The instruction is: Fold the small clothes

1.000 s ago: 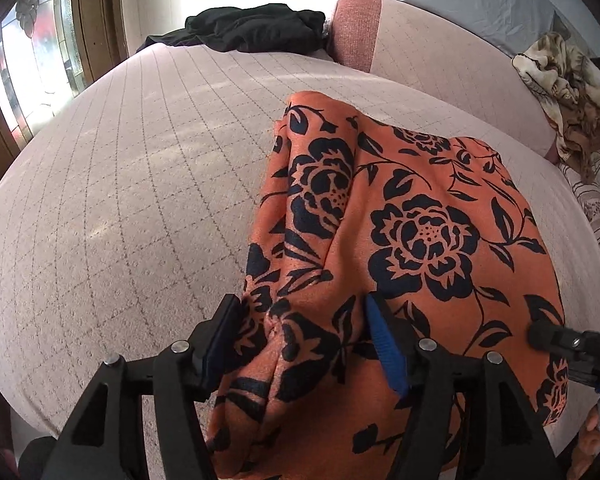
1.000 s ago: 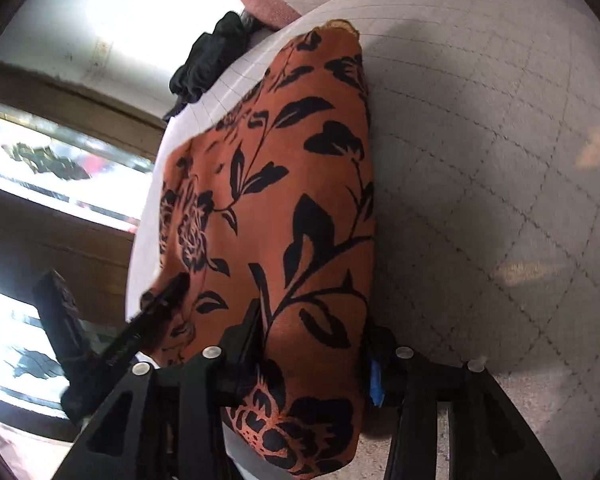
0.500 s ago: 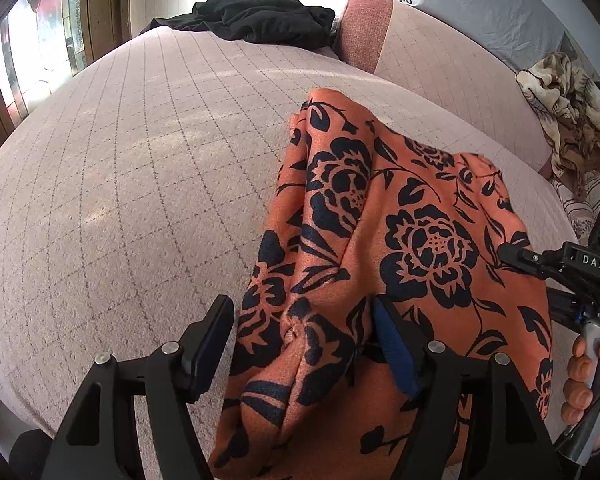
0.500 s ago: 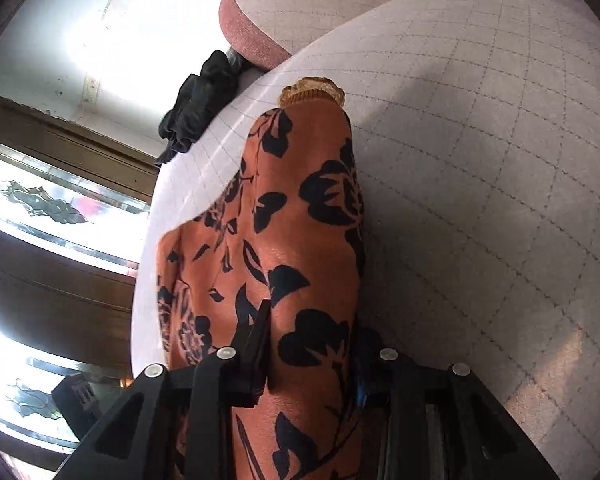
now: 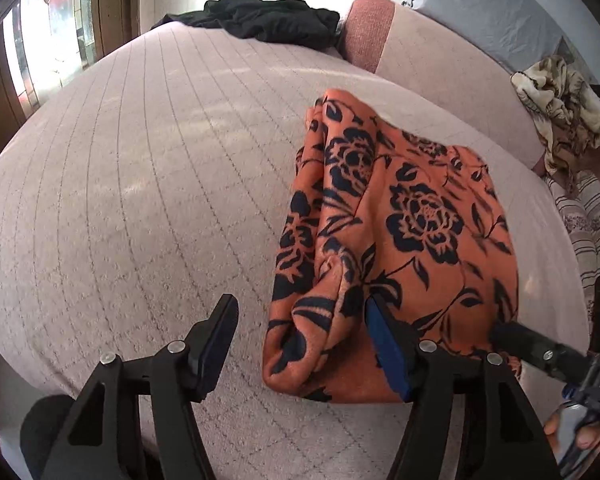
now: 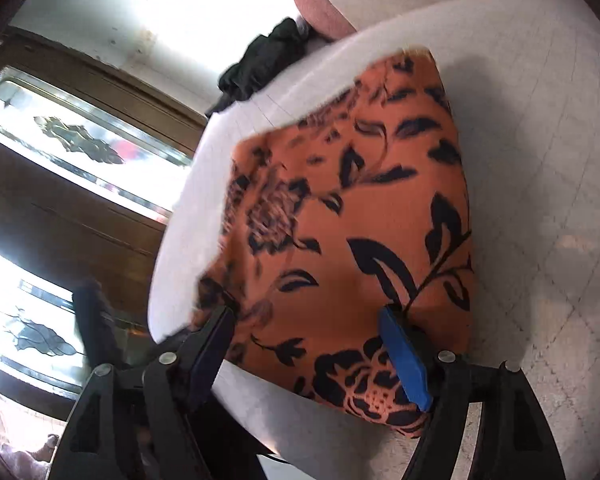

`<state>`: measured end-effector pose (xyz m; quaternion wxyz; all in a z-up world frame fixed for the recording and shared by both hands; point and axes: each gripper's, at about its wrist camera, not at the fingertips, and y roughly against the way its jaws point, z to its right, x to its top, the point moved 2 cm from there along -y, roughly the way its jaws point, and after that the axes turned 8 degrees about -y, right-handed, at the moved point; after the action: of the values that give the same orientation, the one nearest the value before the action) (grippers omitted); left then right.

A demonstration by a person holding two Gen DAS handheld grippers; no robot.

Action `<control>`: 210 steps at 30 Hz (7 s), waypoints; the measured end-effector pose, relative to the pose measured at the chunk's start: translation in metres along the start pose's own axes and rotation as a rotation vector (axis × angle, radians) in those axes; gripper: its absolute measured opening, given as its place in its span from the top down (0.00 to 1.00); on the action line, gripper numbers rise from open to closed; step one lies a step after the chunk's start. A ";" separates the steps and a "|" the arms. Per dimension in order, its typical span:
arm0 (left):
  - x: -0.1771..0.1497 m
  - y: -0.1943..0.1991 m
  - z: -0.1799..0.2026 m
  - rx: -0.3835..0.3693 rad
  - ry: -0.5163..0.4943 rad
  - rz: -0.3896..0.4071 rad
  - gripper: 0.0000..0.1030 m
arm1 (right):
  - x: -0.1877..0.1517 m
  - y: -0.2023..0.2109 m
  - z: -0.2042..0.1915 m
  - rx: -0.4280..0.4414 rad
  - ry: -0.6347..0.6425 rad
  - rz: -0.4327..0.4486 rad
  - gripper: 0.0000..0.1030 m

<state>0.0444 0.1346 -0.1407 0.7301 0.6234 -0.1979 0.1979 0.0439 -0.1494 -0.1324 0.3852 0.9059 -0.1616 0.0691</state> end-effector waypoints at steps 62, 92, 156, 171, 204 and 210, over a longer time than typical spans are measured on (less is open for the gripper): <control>0.021 0.019 0.014 0.071 -0.085 0.011 0.52 | 0.030 0.046 -0.012 0.107 -0.038 0.077 0.20; 0.046 -0.022 -0.028 -0.048 0.025 -0.017 0.30 | 0.071 0.002 0.053 0.009 -0.194 0.033 0.14; -0.020 0.149 -0.004 0.186 -0.223 0.191 0.11 | -0.035 0.157 -0.010 -0.647 0.233 0.397 0.00; -0.022 0.166 0.012 0.176 -0.240 0.200 0.11 | -0.030 0.171 -0.021 -0.713 0.230 0.423 0.00; -0.008 0.151 0.019 0.176 -0.247 0.180 0.11 | -0.007 0.177 -0.025 -0.747 0.270 0.448 0.00; -0.001 0.143 0.025 0.172 -0.260 0.172 0.11 | -0.002 0.176 -0.022 -0.743 0.266 0.441 0.00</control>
<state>-0.0344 0.1301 -0.0189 0.6227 0.6846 -0.3257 0.1937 -0.0189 -0.2469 0.0013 0.6778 0.6334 -0.3137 0.2025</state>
